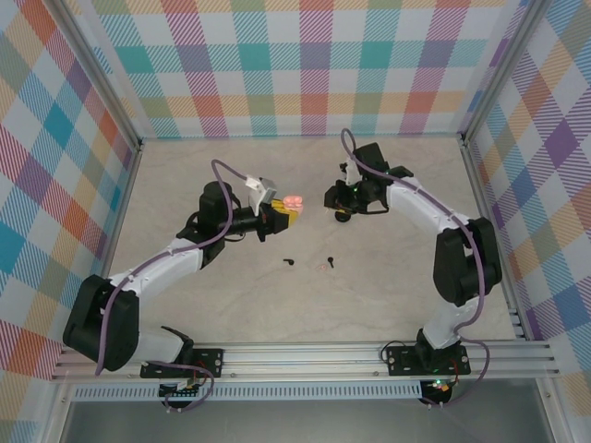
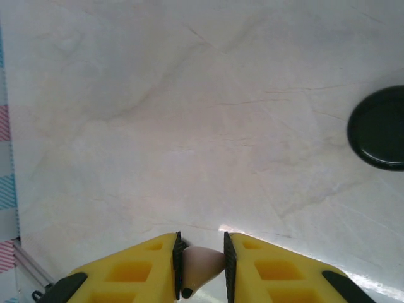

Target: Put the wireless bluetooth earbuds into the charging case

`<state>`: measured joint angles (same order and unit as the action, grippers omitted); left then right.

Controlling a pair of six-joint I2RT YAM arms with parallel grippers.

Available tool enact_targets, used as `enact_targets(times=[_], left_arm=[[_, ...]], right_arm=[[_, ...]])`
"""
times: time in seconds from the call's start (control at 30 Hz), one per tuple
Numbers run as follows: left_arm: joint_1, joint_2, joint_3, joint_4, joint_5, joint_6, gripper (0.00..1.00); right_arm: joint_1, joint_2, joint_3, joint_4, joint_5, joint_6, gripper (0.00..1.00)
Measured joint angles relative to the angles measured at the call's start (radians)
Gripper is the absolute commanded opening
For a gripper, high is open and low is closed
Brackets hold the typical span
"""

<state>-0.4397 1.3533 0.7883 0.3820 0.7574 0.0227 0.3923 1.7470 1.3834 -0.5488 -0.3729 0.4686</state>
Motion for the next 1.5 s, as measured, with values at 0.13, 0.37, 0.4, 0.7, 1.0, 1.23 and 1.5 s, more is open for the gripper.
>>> enact_targets(times=[0.13,0.37,0.4,0.7,1.0,1.23,1.5], left_arm=[[0.000,0.024,0.000,0.018,0.000,0.011,0.09],[0.000,0.067,0.000,0.020,-0.012,0.031,0.09],[0.000,0.073,0.000,0.019,-0.012,0.035,0.09],[-0.005,0.101,0.010,0.002,-0.008,0.088,0.09],[-0.014,0.112,0.047,-0.018,-0.007,0.118,0.09],[-0.023,0.116,0.062,-0.039,-0.006,0.125,0.09],[-0.025,0.129,0.073,-0.042,0.005,0.125,0.09]], right_arm=[[0.000,-0.056,0.000,0.015,-0.026,0.003,0.27],[0.000,-0.121,-0.012,0.040,-0.065,0.003,0.27],[0.000,-0.129,-0.016,0.042,-0.072,0.003,0.27],[0.037,-0.194,-0.034,0.080,-0.096,-0.017,0.27],[0.095,-0.200,-0.034,0.089,-0.092,-0.048,0.27],[0.119,-0.200,-0.033,0.092,-0.080,-0.065,0.28],[0.137,-0.200,-0.033,0.100,-0.028,-0.066,0.27]])
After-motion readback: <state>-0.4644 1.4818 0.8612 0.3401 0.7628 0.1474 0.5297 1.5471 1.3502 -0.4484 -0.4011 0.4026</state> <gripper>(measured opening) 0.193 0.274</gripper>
